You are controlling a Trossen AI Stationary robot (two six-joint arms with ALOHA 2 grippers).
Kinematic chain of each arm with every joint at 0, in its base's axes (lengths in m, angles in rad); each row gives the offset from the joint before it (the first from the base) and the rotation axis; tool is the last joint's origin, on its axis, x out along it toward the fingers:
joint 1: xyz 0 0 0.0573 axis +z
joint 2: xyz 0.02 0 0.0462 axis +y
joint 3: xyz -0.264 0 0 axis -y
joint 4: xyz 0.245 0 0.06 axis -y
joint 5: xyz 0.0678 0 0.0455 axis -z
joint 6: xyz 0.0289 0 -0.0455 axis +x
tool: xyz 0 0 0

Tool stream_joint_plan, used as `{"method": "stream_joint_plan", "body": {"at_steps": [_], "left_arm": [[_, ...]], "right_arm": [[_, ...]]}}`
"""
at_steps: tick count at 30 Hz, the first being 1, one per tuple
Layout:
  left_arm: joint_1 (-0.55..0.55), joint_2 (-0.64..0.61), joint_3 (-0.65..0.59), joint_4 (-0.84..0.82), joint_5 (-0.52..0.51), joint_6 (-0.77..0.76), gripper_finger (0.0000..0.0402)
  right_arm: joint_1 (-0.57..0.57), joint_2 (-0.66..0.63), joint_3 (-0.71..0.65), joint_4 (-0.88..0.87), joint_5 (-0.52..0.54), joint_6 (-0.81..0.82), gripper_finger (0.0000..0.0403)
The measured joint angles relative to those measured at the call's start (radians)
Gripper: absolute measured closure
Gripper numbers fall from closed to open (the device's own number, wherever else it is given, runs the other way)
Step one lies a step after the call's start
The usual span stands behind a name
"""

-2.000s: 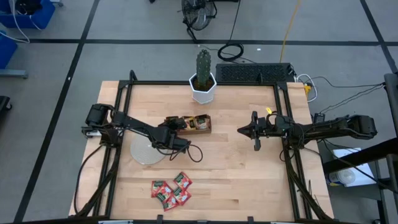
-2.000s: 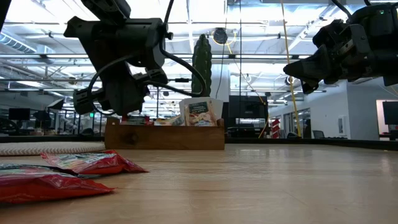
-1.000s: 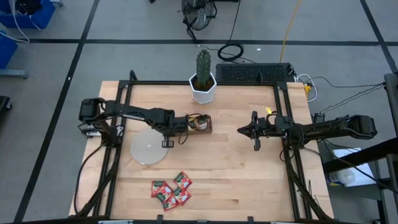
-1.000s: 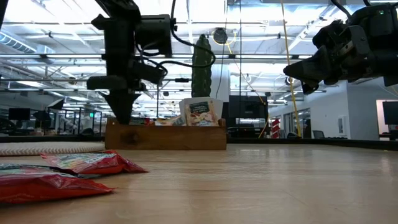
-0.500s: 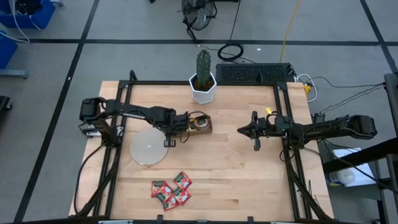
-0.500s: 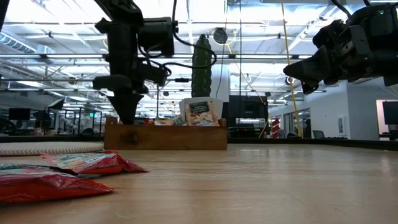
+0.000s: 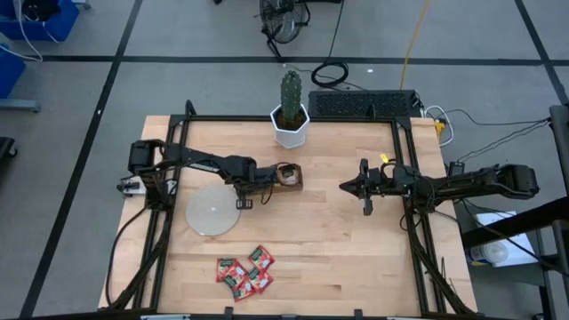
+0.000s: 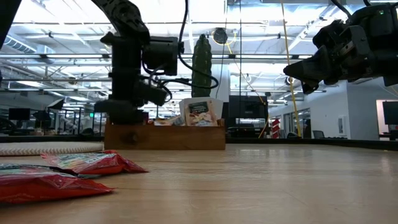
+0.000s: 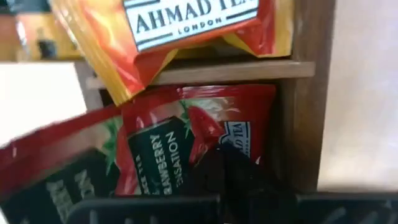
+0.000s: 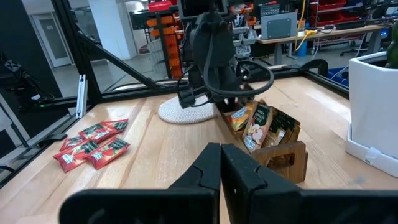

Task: Pick & Place Tea
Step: Put the red tea bag into the left section of the wooden organizer

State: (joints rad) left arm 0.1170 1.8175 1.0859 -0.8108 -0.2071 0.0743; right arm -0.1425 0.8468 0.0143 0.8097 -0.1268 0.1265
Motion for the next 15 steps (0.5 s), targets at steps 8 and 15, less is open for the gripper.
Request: {"method": "stream_joint_plan", "body": {"at_steps": [8,15], "left_arm": [[-0.059,-0.016,-0.005,-0.003,-0.155,-0.079,0.0401],[-0.116,-0.016,-0.005,-0.012,-0.25,-0.109,0.0401]], "right_arm": [[0.0,0.0,0.0,0.0,0.0,0.0,0.0403],[0.0,0.0,0.0,0.0,0.0,0.0,0.0403]]}}
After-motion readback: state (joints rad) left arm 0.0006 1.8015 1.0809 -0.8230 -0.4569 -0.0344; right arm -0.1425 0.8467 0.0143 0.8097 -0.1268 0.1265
